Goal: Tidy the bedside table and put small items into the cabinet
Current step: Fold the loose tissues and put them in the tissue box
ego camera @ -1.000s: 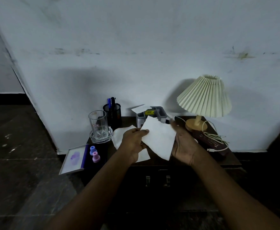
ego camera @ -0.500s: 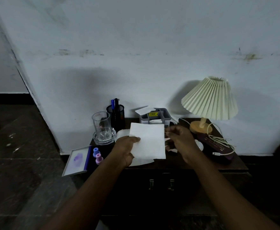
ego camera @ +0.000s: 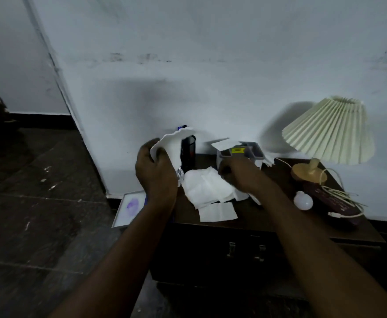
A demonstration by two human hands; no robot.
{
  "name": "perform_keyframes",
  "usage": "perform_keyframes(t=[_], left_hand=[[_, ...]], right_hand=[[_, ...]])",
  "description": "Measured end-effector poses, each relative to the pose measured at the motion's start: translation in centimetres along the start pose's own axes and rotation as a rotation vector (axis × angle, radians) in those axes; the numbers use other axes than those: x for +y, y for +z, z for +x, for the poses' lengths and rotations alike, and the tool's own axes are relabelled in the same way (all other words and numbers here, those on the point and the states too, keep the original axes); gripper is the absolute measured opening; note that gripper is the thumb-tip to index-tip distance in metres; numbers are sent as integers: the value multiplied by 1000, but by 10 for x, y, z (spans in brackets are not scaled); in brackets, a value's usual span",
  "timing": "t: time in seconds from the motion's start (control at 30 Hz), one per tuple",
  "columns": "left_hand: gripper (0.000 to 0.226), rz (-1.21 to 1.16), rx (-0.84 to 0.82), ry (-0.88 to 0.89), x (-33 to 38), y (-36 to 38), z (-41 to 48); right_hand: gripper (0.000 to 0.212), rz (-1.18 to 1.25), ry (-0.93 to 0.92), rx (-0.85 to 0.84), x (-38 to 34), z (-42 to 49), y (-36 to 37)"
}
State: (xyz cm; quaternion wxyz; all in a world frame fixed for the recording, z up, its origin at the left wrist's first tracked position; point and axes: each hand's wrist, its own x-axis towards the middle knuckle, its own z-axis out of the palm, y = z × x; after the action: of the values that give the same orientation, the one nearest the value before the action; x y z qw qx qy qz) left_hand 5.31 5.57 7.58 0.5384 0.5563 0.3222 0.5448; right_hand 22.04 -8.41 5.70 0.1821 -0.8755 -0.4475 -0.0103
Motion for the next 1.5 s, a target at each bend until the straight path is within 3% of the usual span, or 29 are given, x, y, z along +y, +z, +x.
perform_keyframes(t=[0.13,0.27,0.33,0.43,0.5,0.67,0.8,0.9,1.0,1.1,1.2,1.3,1.5], left_hand=[[22,-68,44,21,7,0,8],[18,-89,38,-82,1,6,8],[16,-117,69,-86,13,-16,11],[17,-119,32,-171,11,-11,9],[20,-128,11,-232,5,-10,2],[25,-225,-23,-408,-7,-8,6],[16,-312,-115,-579,-12,7,-2],[17,-448,-156,-735,-14,20,-12],[16,-557,-275,-907,-14,29,-24],[24,-635,-382,-997,-12,33,-30],[27,-673,-444,-983,-7,36,-34],[30,-670,-497,-913,-5,39,-36],[29,-660,-514,-892,-7,41,-43]], right_hand=[[25,-88,-41,100,-18,-17,37],[58,-273,-5,-79,-28,-16,62],[52,-374,-45,-92,-57,-17,72],[29,-395,13,129,-50,-12,74],[24,-90,122,279,-38,-9,60],[8,1243,496,531,-25,-14,16],[21,2019,399,403,-11,-26,-2],[43,2327,295,327,-5,-32,-9],[27,2322,297,231,-12,-37,-9],[32,2209,401,247,-23,-38,-5],[27,2056,551,320,-25,-38,-4],[36,2013,536,359,-27,-37,-1],[35,1996,587,445,-36,-36,3]])
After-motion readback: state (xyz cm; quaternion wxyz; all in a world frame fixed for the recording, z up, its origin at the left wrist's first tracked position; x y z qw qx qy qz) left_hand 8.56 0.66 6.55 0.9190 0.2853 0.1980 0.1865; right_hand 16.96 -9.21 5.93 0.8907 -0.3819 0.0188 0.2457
